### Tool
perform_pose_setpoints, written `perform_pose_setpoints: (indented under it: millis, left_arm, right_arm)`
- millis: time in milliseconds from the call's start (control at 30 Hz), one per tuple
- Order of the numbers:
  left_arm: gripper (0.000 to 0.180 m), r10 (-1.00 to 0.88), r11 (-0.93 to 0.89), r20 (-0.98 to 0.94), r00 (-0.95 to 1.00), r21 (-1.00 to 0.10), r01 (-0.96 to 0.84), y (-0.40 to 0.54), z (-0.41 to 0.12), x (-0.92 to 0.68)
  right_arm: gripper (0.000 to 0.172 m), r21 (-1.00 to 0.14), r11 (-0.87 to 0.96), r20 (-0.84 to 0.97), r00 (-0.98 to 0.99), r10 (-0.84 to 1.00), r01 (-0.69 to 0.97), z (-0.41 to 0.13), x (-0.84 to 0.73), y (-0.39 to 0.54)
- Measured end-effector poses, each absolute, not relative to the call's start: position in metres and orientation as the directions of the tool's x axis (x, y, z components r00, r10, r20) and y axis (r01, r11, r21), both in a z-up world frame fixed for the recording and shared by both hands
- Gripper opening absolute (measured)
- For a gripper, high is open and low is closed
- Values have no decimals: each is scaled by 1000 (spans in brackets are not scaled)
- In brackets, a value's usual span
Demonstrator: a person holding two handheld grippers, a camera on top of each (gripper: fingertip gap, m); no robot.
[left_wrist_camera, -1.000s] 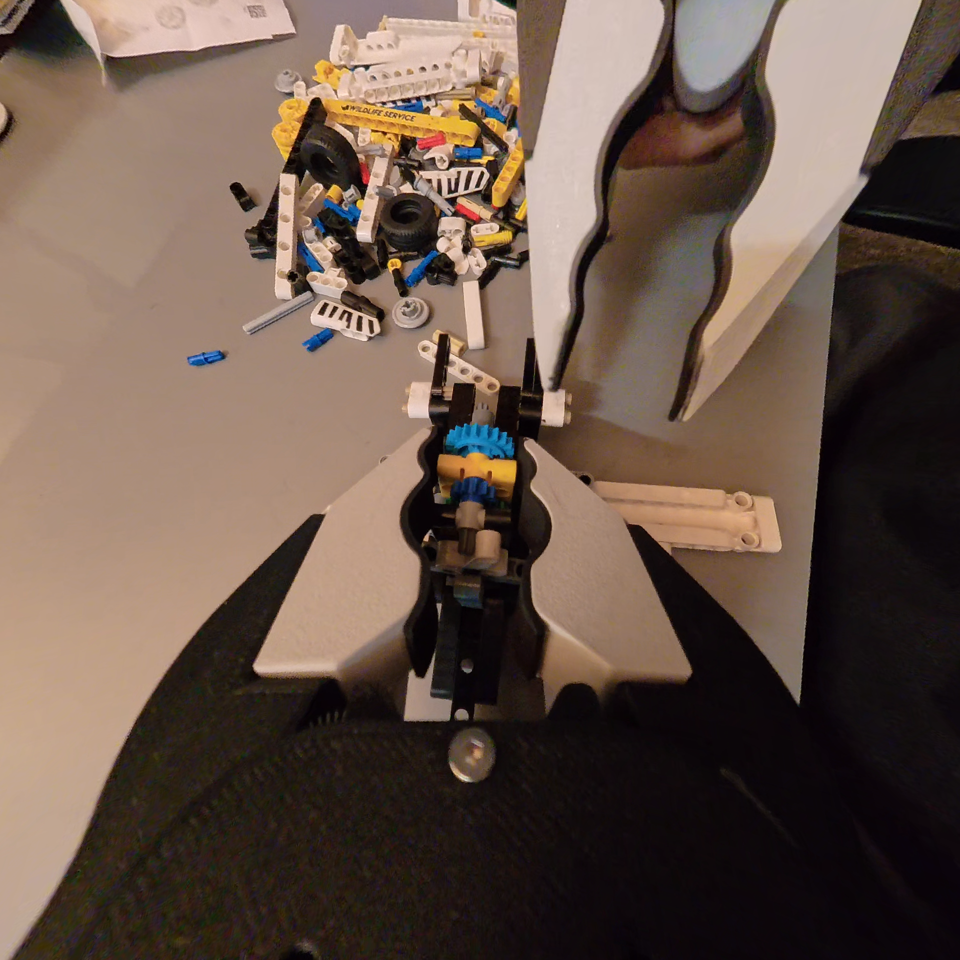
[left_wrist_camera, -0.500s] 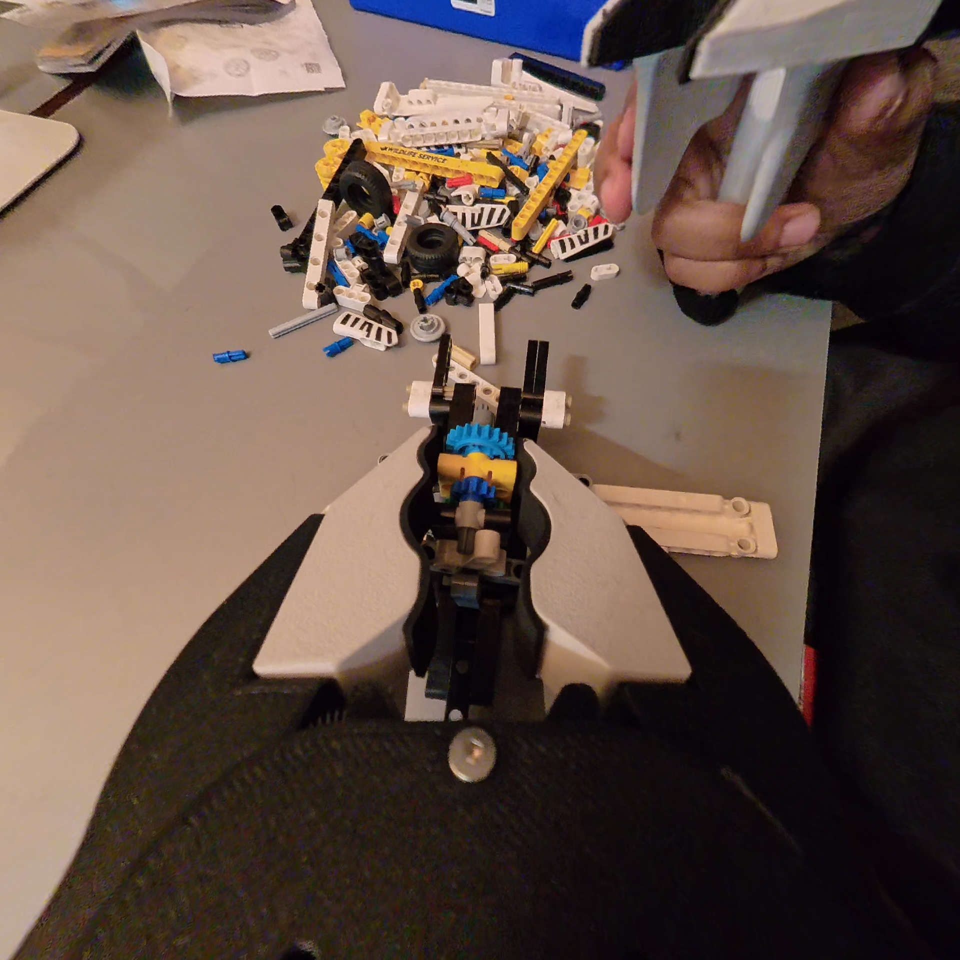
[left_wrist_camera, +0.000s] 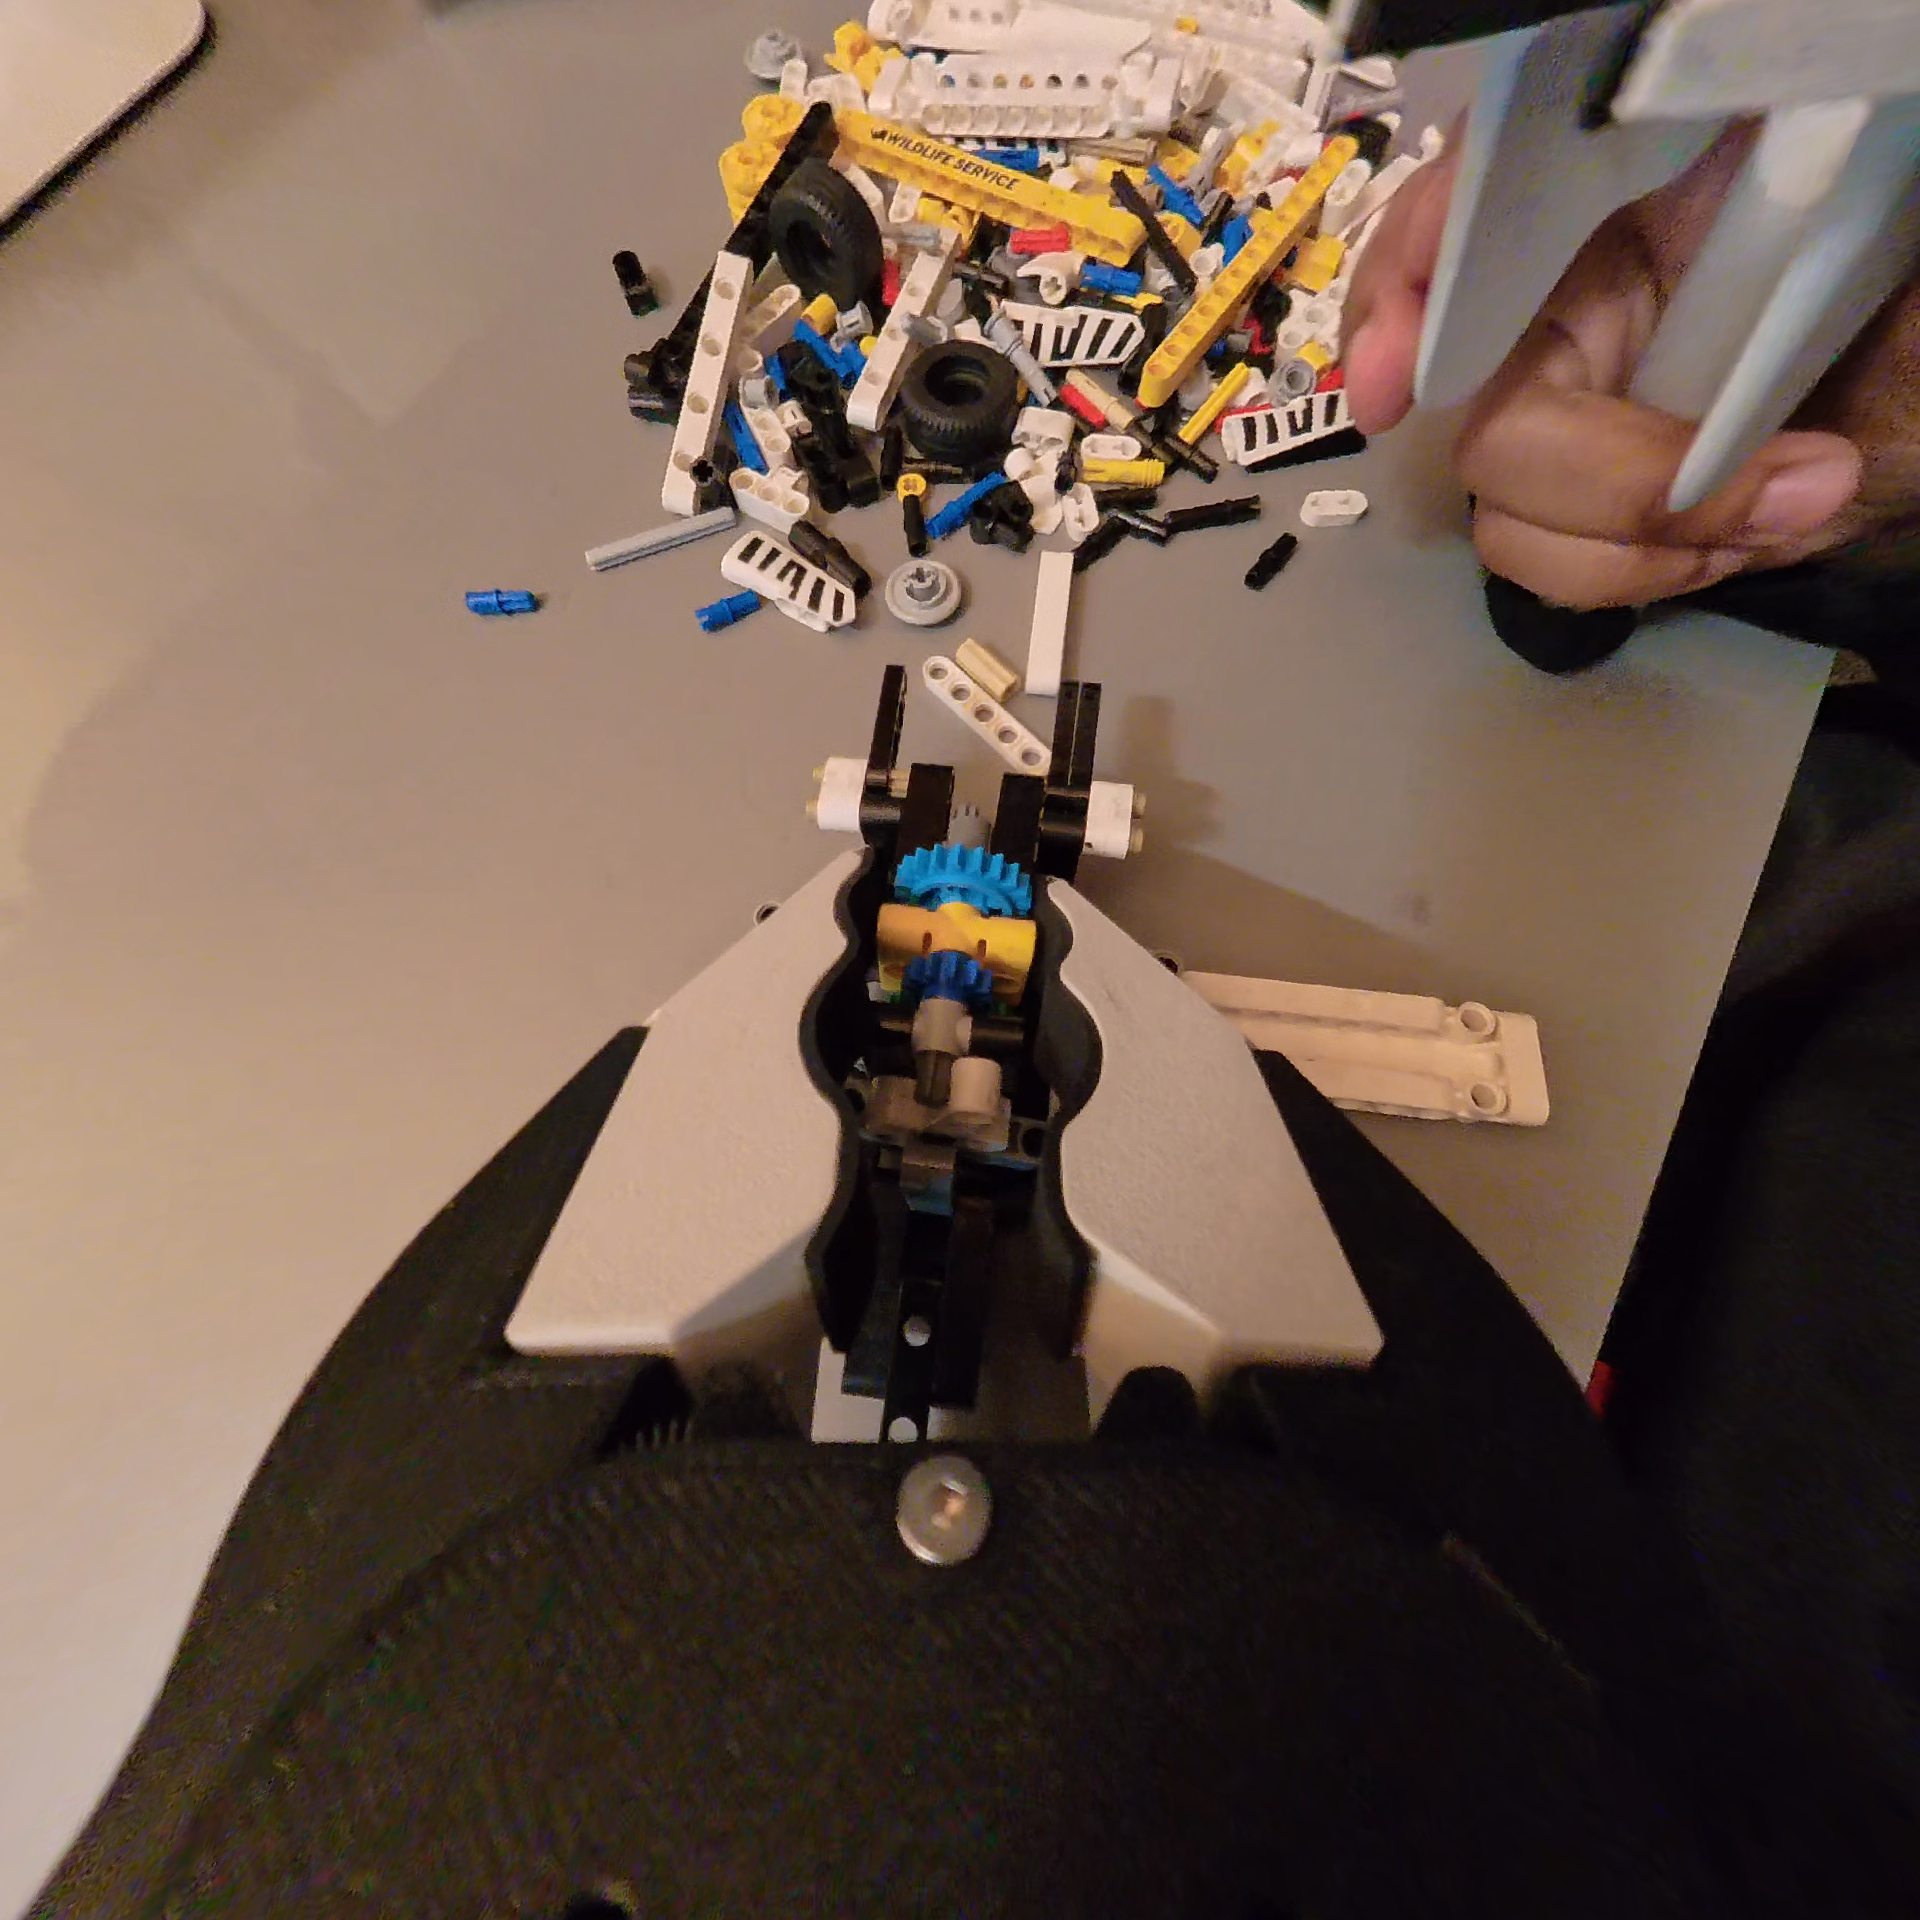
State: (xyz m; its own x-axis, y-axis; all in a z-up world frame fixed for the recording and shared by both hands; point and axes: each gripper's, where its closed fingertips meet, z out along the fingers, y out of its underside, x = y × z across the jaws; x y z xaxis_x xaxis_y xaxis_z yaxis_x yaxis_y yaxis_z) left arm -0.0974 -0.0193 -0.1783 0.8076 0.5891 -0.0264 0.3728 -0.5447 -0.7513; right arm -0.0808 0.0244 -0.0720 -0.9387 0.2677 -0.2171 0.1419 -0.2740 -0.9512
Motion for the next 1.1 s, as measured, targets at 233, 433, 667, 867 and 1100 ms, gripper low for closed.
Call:
perform_pose_setpoints:
  millis: [233,433,667,867,1100]
  left_arm:
    - [26,603,-532,-18,798,-755,384,-20,-178,-98]
    - [26,603,-529,-18,798,-758,382,-20,-178,-99]
    - [26,603,-527,-17,797,-759,383,-19,-177,-99]
    - [26,603,-526,-14,797,-759,384,-19,-177,-99]
    - [26,603,-524,-14,798,-761,383,-19,-177,-99]
  right_arm:
    - [1,-984,-54,135,-915,380,-168,-85,-63,3]
    - [10,-992,-98,38,-930,366,-79,-83,-71,7]
    - [10,-989,-80,82,-920,383,-121,-84,-68,6]
    - [9,-989,-87,75,-920,386,-117,-83,-69,7]
    - [9,-990,-84,73,-917,392,-115,-83,-71,7]
